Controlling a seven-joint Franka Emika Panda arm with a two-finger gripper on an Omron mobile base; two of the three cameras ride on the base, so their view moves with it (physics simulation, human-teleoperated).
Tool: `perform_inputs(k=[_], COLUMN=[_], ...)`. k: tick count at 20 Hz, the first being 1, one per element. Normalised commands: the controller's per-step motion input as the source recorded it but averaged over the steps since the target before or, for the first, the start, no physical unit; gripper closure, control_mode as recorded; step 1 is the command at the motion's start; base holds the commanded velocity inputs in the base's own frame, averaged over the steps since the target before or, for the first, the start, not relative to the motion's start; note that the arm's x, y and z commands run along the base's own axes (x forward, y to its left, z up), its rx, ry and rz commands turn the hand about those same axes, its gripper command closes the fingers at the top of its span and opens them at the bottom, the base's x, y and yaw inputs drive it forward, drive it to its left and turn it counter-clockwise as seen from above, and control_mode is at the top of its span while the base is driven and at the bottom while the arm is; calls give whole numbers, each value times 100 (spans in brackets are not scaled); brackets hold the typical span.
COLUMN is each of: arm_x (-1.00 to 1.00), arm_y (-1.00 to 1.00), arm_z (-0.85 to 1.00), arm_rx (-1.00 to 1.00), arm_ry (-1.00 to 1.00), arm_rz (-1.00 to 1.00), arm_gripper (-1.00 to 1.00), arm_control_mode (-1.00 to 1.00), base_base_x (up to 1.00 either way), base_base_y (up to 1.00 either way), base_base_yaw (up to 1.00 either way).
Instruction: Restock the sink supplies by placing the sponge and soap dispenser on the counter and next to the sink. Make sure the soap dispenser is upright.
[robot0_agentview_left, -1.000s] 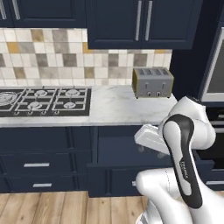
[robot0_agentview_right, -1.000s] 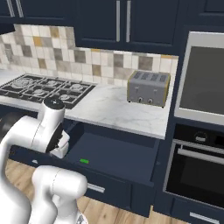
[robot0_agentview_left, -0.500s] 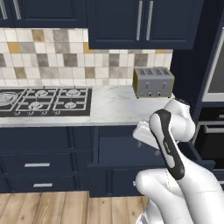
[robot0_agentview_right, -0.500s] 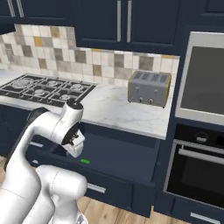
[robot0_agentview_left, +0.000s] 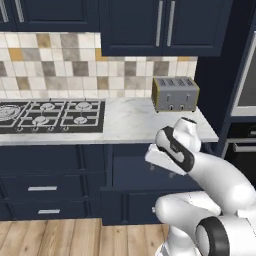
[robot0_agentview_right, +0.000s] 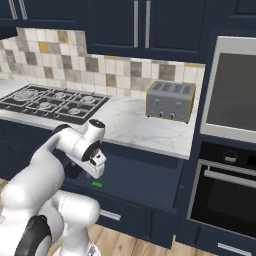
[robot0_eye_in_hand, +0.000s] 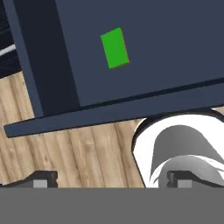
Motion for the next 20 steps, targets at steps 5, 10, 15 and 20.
perform_inputs(k=[5, 10, 15, 20], arm_x=[55, 48, 41, 34], arm_y=[11, 8, 6, 17], arm_z=[-47, -66, -43, -49], arm_rx=[-16, -5, 0, 0], arm_ry=[8, 2, 0, 0], arm_rz=[0, 2, 3, 1], arm_gripper=[-100, -100, -100, -100], arm_control_mode=[-100, -100, -100, -100], base_base_x=[0, 0, 0, 0], base_base_y=[0, 0, 0, 0], base_base_yaw=[0, 0, 0, 0])
